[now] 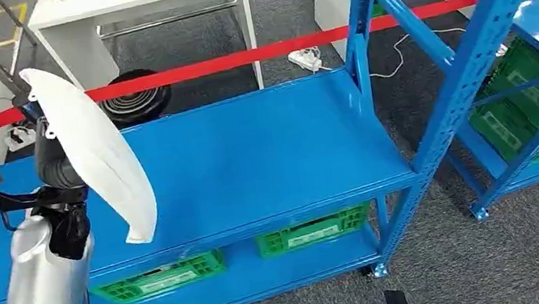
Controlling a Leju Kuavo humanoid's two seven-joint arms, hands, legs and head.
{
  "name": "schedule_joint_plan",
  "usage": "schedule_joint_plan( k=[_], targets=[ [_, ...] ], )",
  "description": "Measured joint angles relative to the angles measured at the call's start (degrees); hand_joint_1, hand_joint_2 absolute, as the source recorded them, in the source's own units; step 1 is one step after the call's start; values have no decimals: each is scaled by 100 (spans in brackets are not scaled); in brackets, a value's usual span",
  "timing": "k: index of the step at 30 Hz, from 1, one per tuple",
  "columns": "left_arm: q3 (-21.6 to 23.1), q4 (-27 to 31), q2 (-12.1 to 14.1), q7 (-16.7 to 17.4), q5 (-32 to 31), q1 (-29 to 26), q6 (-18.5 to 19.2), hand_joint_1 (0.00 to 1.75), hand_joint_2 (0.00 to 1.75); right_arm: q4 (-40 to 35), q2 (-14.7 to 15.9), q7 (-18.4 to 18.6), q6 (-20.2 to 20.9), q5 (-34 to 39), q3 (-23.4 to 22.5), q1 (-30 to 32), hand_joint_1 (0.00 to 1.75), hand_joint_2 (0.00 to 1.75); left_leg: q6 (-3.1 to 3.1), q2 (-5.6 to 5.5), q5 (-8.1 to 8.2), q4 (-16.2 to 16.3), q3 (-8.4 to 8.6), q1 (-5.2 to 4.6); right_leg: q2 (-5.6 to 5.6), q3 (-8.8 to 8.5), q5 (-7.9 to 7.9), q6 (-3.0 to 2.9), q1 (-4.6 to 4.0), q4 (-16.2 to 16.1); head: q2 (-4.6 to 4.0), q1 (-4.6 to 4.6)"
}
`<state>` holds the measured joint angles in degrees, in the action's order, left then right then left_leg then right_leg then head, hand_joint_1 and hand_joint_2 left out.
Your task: Take the parts from the cabinet and place them on the table.
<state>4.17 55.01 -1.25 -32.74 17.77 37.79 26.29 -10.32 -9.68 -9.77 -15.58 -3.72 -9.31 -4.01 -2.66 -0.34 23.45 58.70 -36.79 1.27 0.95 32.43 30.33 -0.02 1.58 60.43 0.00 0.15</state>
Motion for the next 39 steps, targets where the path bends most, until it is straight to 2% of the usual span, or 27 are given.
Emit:
schedule_joint_plan(
  k=[2, 3, 5, 6, 7, 8, 9, 11, 12, 13, 16, 17, 18, 19, 21, 22, 23, 24, 26, 27, 28, 32, 34, 36, 37, 38, 39],
  targets=[
    [7, -17, 18, -24, 6, -16, 0, 175, 175, 0, -2, 26, 2, -35, 0, 3, 0, 175, -67, 10, 45, 22, -32, 23, -16, 52, -80, -137, 16, -25, 0, 2],
    [13, -28, 31, -26, 22, -20, 0, 175, 175, 0, 0, 37, 0, -42, 0, 2, 0, 175, -74, 23, 268, 177, -108, 24, -18, 91, -115, -188, 9, -26, 0, -13],
    [26, -44, 52, -26, 44, -23, 0, 175, 175, 0, 0, 50, 4, -46, 0, 5, 0, 175, -97, 22, 877, 1039, -376, 14, -19, 196, -195, -240, -18, -24, 0, -28],
    [50, -57, 61, -28, 5, -41, -26, 175, 175, 0, 0, 52, 20, -44, 0, 8, 0, 175, -95, 22, 1106, 1504, -511, 10, -21, 251, -237, -248, -41, -22, 0, -30],
    [79, -66, 72, -48, -70, -73, -55, 175, 175, 0, 0, 52, 44, -42, 0, 10, 0, 175, -82, 22, 1194, 1797, -559, 3, -23, 303, -278, -254, -61, -18, 0, -28],
    [109, -68, 77, -81, -162, -110, -92, 175, 175, 0, 2, 52, 59, -35, 0, 12, 0, 175, -56, 22, 1130, 1802, -477, -6, -23, 352, -317, -255, -78, -18, 0, -28],
    [149, -68, 81, -109, -228, -131, -105, 175, 175, 0, 2, 57, 70, -26, 0, 14, 0, 175, -17, 21, 958, 1545, -265, -19, -23, 395, -353, -254, -94, -17, 0, -30],
    [210, -53, 81, -135, -262, -128, -114, 175, 175, 0, 0, 59, 81, 6, 0, 14, 0, 175, 104, 13, 634, 575, 388, -70, -22, 447, -414, -240, -120, -17, 0, -26],
    [243, -26, 81, -146, -264, -116, -116, 175, 175, 0, -4, 59, 83, 24, -2, 16, 0, 175, 190, 7, 742, 90, 667, -113, -24, 463, -443, -222, -114, -17, 0, -26],
    [262, -6, 79, -149, -264, -109, -118, 175, 175, 0, -7, 59, 83, 31, -2, 15, 0, 175, 167, 9, 742, -72, 785, -125, -24, 486, -481, -179, -128, -24, 0, -17],
    [291, 7, 79, -133, -262, -91, -120, 175, 175, 0, -4, 144, 61, 48, -7, 48, 0, 175, 213, 4, 640, -83, 726, -178, -24, 484, -611, -55, -89, -96, 0, -26],
    [310, 7, 66, -127, -260, -88, -122, 175, 175, 0, -2, 171, 50, 46, -9, 68, 0, 175, 264, 24, 552, -164, 715, -109, -20, 507, -602, -15, -108, -93, 0, -24],
    [334, 7, 66, -122, -258, -74, -122, 175, 175, 0, 4, 199, 48, 42, -9, 82, 0, 175, 299, 52, 491, -181, 662, -108, -29, 550, -408, 6, -94, 9, 0, -26],
    [341, 9, 63, -125, -254, -65, -122, 175, 175, 0, 4, 212, 44, 42, -11, 87, 0, 175, 339, 52, 437, -172, 588, -107, -41, 656, -76, 22, -92, 295, 0, -2],
    [374, 7, 61, -116, -247, -81, -116, 175, 175, 0, 13, 232, 41, 20, -11, 84, 0, 175, 356, 54, 332, -144, 421, -111, -55, 924, 496, 80, -83, 1176, 0, 11],
    [378, 7, 61, -111, -245, -92, -107, 175, 175, 0, 17, 238, 42, 7, -11, 84, 0, 175, 354, 56, 284, -126, 339, -111, -55, 998, 583, 94, -84, 1513, 0, 15],
    [382, 7, 63, -112, -245, -108, -101, 175, 175, 0, 17, 234, 52, -13, -11, 87, 0, 175, 346, 60, 239, -103, 260, -111, -56, 981, 503, 101, -83, 1649, 0, 15],
    [385, 7, 72, -120, -245, -124, -83, 175, 175, 0, 24, 219, 67, -37, -11, 88, 0, 175, 332, 61, 194, -75, 175, -109, -59, 844, 301, 104, -78, 1539, 0, 13],
    [385, 7, 103, -133, -243, -150, -57, 175, 175, 0, 35, 190, 98, -46, -9, 84, 0, 175, 291, 67, 130, -1, 28, -100, -72, 241, -88, 93, -68, 727, 0, 15],
    [385, 13, 116, -144, -236, -152, -50, 175, 175, 0, 37, 164, 114, -46, -11, 75, 0, 175, 259, 67, 108, 55, -25, -101, -75, -112, 55, 76, -68, 184, 0, 15],
    [385, 26, 142, -146, -232, -151, -50, 175, 175, 0, 37, 149, 120, -44, -11, 72, 0, 175, 226, 65, 86, 95, -73, -124, -61, -276, 187, 21, -104, -114, 0, 16],
    [396, 22, 222, -138, -221, -174, 2, 175, 175, 0, 39, 123, 166, -41, -11, 86, 0, 175, 74, 57, -84, 45, -96, -109, -60, -156, 29, -162, -119, -99, 0, 18],
    [400, 7, 256, -127, -219, -169, 17, 175, 175, 0, 39, 100, 219, -39, -11, 69, 0, 175, 11, 51, 411, 348, -242, -83, -79, -30, -105, -267, -96, -106, 0, -6],
    [409, -13, 267, -125, -219, -164, 20, 175, 175, 0, 39, 87, 240, -37, -11, 72, 0, 175, -43, 51, 1045, 1199, -461, -72, -80, 139, -234, -279, -100, -103, 0, -17],
    [417, -39, 267, -120, -219, -166, 20, 175, 175, 0, 39, 83, 240, -37, -11, 74, 0, 175, -54, 51, 1192, 1602, -534, -72, -80, 229, -302, -272, -100, -99, 0, -22],
    [422, -63, 267, -116, -216, -166, 20, 175, 175, 0, 42, 74, 240, -33, -11, 73, 0, 175, -57, 51, 1155, 1808, -524, -71, -80, 310, -363, -263, -100, -97, 0, -22],
    [424, -81, 264, -111, -214, -164, 24, 175, 175, 0, 42, 66, 238, -24, -11, 73, 0, 175, -50, 51, 979, 1789, -412, -71, -81, 390, -425, -254, -100, -94, 0, -22]
  ],
)
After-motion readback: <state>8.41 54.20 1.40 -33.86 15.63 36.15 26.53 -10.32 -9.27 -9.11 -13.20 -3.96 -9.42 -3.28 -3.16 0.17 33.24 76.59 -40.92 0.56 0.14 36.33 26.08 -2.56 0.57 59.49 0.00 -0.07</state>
